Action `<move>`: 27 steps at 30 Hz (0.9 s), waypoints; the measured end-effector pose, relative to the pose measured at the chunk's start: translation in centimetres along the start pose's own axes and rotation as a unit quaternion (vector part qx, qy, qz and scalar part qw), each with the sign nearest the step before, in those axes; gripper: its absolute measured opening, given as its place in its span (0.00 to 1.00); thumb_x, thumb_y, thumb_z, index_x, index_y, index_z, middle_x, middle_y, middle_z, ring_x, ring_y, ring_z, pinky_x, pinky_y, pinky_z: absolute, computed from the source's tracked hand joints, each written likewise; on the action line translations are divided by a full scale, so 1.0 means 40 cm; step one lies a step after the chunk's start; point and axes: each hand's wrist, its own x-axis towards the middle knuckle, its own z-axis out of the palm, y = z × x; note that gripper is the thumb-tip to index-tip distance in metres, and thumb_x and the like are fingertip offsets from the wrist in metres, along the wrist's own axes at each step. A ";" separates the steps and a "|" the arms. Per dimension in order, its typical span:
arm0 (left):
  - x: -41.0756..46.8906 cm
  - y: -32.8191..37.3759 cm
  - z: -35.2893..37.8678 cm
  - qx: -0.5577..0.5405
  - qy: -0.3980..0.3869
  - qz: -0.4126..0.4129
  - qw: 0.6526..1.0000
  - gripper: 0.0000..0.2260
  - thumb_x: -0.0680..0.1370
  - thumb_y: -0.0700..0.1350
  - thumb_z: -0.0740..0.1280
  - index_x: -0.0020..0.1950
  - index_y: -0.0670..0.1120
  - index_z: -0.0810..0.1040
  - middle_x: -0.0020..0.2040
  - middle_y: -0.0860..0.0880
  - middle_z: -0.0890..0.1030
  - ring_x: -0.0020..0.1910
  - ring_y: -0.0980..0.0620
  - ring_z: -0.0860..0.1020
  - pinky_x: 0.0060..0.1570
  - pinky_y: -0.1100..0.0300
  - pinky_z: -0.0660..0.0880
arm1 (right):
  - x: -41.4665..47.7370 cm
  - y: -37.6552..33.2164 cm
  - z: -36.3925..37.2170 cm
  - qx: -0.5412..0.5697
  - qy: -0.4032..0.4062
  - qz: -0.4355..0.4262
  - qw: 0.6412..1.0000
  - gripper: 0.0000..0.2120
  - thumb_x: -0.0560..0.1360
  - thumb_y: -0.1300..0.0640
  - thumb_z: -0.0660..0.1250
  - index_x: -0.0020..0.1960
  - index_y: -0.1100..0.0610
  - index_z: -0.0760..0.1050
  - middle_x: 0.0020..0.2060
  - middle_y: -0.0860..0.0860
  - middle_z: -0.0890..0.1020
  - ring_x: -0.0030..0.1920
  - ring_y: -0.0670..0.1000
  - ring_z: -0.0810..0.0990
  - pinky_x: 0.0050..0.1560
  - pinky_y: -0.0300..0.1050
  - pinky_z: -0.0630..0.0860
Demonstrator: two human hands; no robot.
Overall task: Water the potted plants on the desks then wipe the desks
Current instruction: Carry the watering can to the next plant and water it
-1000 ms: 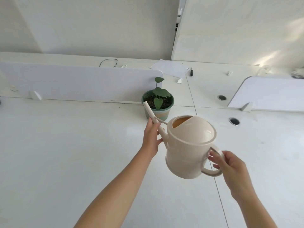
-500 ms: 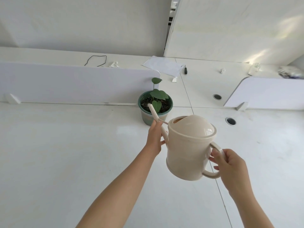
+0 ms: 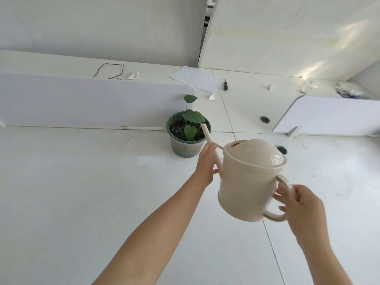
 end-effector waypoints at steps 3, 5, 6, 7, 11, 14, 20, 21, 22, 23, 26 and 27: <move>0.006 0.018 0.006 -0.002 -0.009 0.003 1.000 0.04 0.76 0.46 0.57 0.41 0.50 0.68 0.40 0.52 0.70 0.41 0.49 0.71 0.43 0.54 0.71 | 0.004 -0.008 0.007 -0.001 0.008 -0.009 1.000 0.12 0.76 0.54 0.61 0.33 0.52 0.71 0.35 0.60 0.80 0.45 0.65 0.80 0.49 0.67 0.75; 0.006 0.019 0.000 -0.002 -0.009 0.003 1.000 0.05 0.76 0.46 0.57 0.40 0.50 0.68 0.39 0.52 0.69 0.41 0.49 0.71 0.43 0.55 0.71 | 0.005 -0.007 0.012 -0.002 0.008 -0.014 1.000 0.12 0.75 0.55 0.62 0.33 0.51 0.71 0.38 0.63 0.81 0.45 0.66 0.79 0.49 0.67 0.75; 0.005 0.017 -0.007 -0.003 -0.006 0.003 1.000 0.05 0.76 0.46 0.57 0.39 0.51 0.68 0.40 0.52 0.70 0.41 0.49 0.71 0.42 0.55 0.71 | 0.004 -0.006 0.015 -0.003 0.005 -0.015 1.000 0.12 0.75 0.55 0.62 0.33 0.51 0.71 0.39 0.64 0.81 0.44 0.66 0.79 0.50 0.67 0.75; 0.003 0.016 -0.015 -0.005 -0.001 0.002 1.000 0.06 0.76 0.46 0.57 0.39 0.51 0.68 0.41 0.52 0.70 0.42 0.49 0.71 0.43 0.55 0.71 | 0.003 -0.006 0.019 -0.003 0.000 -0.019 1.000 0.12 0.75 0.55 0.62 0.33 0.51 0.71 0.39 0.65 0.81 0.44 0.66 0.79 0.50 0.67 0.75; -0.006 0.014 -0.064 -0.025 0.027 0.016 0.999 0.06 0.76 0.46 0.58 0.51 0.48 0.70 0.45 0.51 0.71 0.45 0.48 0.72 0.45 0.52 0.72 | -0.003 -0.006 0.043 0.002 -0.026 -0.026 0.999 0.11 0.75 0.55 0.62 0.34 0.52 0.71 0.41 0.66 0.80 0.46 0.66 0.79 0.50 0.66 0.75; -0.024 0.020 -0.103 -0.038 0.048 0.032 0.998 0.08 0.76 0.46 0.58 0.54 0.48 0.70 0.47 0.50 0.72 0.45 0.48 0.74 0.44 0.52 0.74 | -0.009 -0.002 0.064 0.010 -0.054 -0.033 0.998 0.11 0.75 0.55 0.62 0.35 0.55 0.71 0.42 0.68 0.80 0.46 0.67 0.78 0.50 0.64 0.75; -0.083 0.009 -0.199 -0.060 0.098 0.064 0.991 0.11 0.76 0.45 0.58 0.57 0.46 0.71 0.51 0.49 0.74 0.50 0.46 0.76 0.46 0.50 0.77 | -0.026 0.034 0.105 0.020 -0.128 -0.041 0.991 0.08 0.75 0.57 0.63 0.39 0.60 0.72 0.41 0.68 0.79 0.44 0.67 0.77 0.37 0.50 0.68; -0.096 0.005 -0.217 -0.063 0.112 0.068 0.989 0.13 0.76 0.46 0.58 0.60 0.46 0.71 0.52 0.49 0.75 0.52 0.45 0.76 0.49 0.49 0.77 | -0.029 0.041 0.110 0.021 -0.146 -0.044 0.988 0.08 0.75 0.58 0.63 0.38 0.60 0.72 0.37 0.67 0.77 0.40 0.66 0.76 0.35 0.48 0.66; -0.113 0.000 -0.235 -0.065 0.128 0.074 0.987 0.14 0.77 0.46 0.58 0.62 0.47 0.70 0.52 0.50 0.75 0.53 0.45 0.76 0.50 0.48 0.76 | -0.034 0.046 0.116 0.020 -0.167 -0.046 0.985 0.09 0.75 0.59 0.63 0.37 0.59 0.72 0.34 0.63 0.75 0.36 0.61 0.74 0.33 0.47 0.64; -0.131 -0.008 -0.254 -0.069 0.143 0.079 0.984 0.15 0.78 0.47 0.58 0.64 0.48 0.70 0.52 0.50 0.75 0.55 0.45 0.76 0.51 0.47 0.75 | -0.041 0.052 0.121 0.019 -0.189 -0.047 0.981 0.09 0.75 0.59 0.63 0.37 0.58 0.72 0.31 0.58 0.73 0.34 0.56 0.70 0.32 0.46 0.63; -0.189 -0.041 -0.309 -0.071 0.177 0.092 0.977 0.16 0.79 0.48 0.58 0.66 0.47 0.69 0.55 0.49 0.74 0.59 0.43 0.75 0.55 0.46 0.72 | -0.063 0.077 0.138 0.030 -0.252 -0.048 0.966 0.08 0.76 0.59 0.62 0.38 0.58 0.72 0.33 0.53 0.74 0.34 0.50 0.69 0.34 0.43 0.64; -0.206 -0.052 -0.326 -0.072 0.189 0.096 0.975 0.16 0.79 0.48 0.57 0.67 0.48 0.68 0.57 0.49 0.74 0.60 0.43 0.75 0.57 0.45 0.71 | -0.069 0.086 0.145 0.032 -0.269 -0.050 0.961 0.07 0.76 0.59 0.62 0.39 0.58 0.73 0.35 0.52 0.76 0.35 0.50 0.70 0.35 0.40 0.65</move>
